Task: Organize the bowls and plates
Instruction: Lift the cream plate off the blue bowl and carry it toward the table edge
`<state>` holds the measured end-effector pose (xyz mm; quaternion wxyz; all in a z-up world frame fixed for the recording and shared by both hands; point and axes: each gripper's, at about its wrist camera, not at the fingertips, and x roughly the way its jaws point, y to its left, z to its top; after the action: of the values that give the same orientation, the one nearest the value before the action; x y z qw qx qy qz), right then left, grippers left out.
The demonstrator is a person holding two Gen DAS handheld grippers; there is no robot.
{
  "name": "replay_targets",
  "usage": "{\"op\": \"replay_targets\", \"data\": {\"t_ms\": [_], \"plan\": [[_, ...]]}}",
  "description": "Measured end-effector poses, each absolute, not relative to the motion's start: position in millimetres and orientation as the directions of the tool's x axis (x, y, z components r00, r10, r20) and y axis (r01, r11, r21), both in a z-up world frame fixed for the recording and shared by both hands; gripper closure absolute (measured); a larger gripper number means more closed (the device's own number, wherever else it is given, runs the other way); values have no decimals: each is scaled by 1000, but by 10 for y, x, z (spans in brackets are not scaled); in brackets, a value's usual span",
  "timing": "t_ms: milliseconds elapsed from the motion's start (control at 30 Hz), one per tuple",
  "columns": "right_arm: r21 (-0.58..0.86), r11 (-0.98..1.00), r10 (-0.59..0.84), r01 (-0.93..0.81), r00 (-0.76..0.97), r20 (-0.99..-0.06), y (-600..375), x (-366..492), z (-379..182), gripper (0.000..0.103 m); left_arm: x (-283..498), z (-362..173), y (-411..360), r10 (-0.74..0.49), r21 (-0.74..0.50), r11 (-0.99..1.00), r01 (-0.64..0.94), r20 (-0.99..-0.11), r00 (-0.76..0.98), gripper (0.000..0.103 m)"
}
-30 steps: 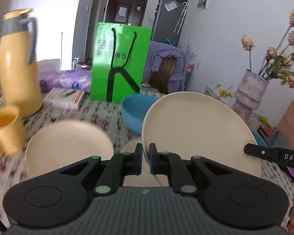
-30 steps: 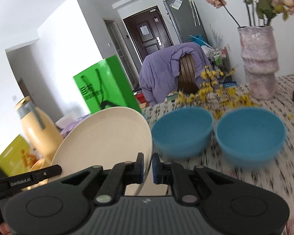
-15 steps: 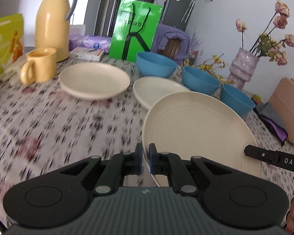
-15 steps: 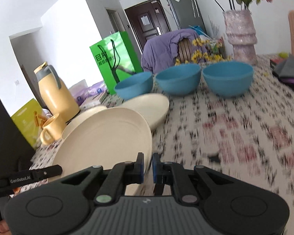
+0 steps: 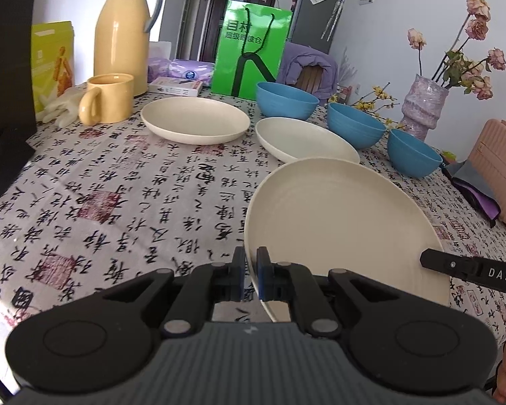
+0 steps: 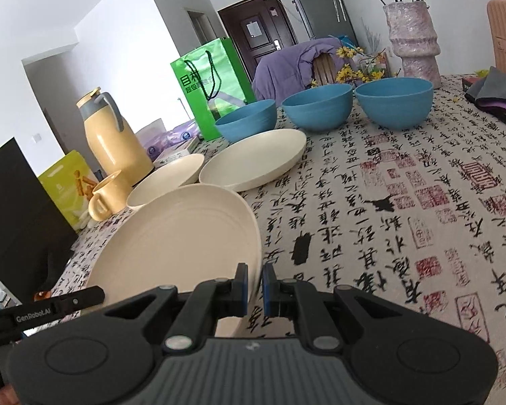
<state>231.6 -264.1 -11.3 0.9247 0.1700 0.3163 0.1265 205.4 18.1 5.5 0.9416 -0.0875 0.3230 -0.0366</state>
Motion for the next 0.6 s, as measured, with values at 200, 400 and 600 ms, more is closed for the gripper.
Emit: {"op": "replay_targets", "data": {"t_ms": [200,400,600], "plan": [[389,908,364,-154,749,-553,-2426,2371,-159,94,2041,1,392,-91,-192,981,-36,-608,789,96],[387,901,399,-195,721,-567,-2028,2599,-202,94,2168,-21,743,-39,-175,981,-87,-611,791,96],[391,894,425,-217,686,-591,-1629,2847,-302,94,2356,-99,1102,-5,-166,978,-129,-631,776,96]]}}
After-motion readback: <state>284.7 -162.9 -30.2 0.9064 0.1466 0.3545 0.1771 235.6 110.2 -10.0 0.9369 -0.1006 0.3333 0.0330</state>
